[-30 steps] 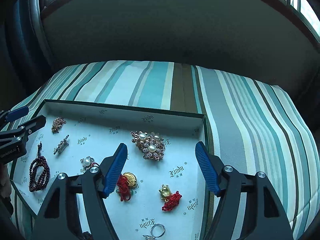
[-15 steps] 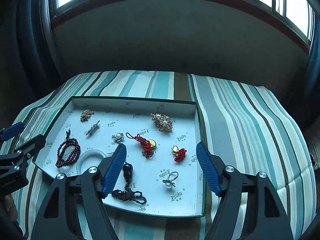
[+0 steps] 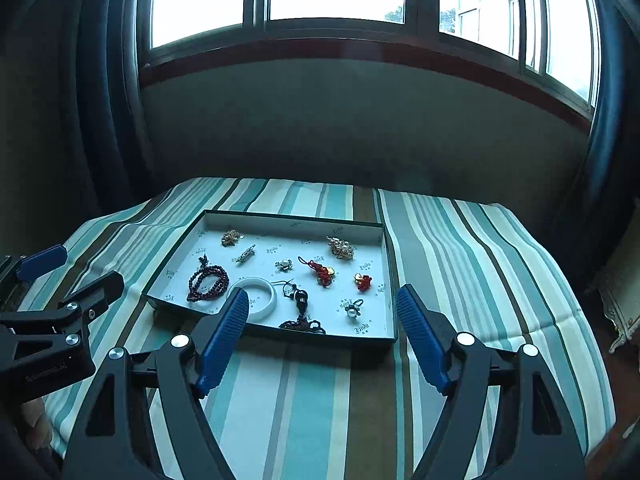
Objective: Organize jewelry
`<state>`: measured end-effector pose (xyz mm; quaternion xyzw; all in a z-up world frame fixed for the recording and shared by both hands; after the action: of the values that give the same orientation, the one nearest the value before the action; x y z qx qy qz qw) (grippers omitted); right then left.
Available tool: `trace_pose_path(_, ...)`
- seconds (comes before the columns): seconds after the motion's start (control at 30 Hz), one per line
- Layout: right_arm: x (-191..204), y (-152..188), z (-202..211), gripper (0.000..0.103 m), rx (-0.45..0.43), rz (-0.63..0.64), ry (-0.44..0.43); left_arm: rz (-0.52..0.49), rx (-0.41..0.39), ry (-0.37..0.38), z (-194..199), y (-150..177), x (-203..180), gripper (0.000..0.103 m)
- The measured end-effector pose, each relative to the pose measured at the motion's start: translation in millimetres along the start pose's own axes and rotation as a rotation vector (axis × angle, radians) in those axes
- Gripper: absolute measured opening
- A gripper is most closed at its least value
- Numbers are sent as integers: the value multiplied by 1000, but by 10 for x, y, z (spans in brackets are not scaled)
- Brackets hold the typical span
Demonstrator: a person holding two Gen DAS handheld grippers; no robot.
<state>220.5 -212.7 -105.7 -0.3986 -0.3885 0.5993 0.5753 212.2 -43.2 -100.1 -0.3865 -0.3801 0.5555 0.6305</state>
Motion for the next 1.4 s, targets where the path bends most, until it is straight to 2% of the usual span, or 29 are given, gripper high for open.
trace_pose_path(0.27, 88, -196, 482, 78, -77, 10, -13, 15, -56, -14, 397, -134, 67, 94)
trace_pose_path(0.53, 148, -219, 694, 78, -106, 14, -24, 24, -96, -24, 658, -207, 93, 94)
trace_pose_path(0.93, 199, -211, 795, 78, -121, 24, -26, 34, -118, -27, 825, -225, 123, 95)
trace_pose_path(1.4, 231, -194, 826, 78, -126, 29, -28, 38, -119, -28, 833, -216, 154, 95)
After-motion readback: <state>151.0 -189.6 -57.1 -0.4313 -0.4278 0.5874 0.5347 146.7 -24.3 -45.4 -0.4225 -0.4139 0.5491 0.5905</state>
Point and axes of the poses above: each gripper's, at about its wrist camera, not at the fingertips, and z roughly against the way its jaws point, x to its left, y to its underside, the point moved 8 cm from there along -z, roughly the way its jaws point, and after that the axes turned 12 degrees about -x, right-handed, at the moved point
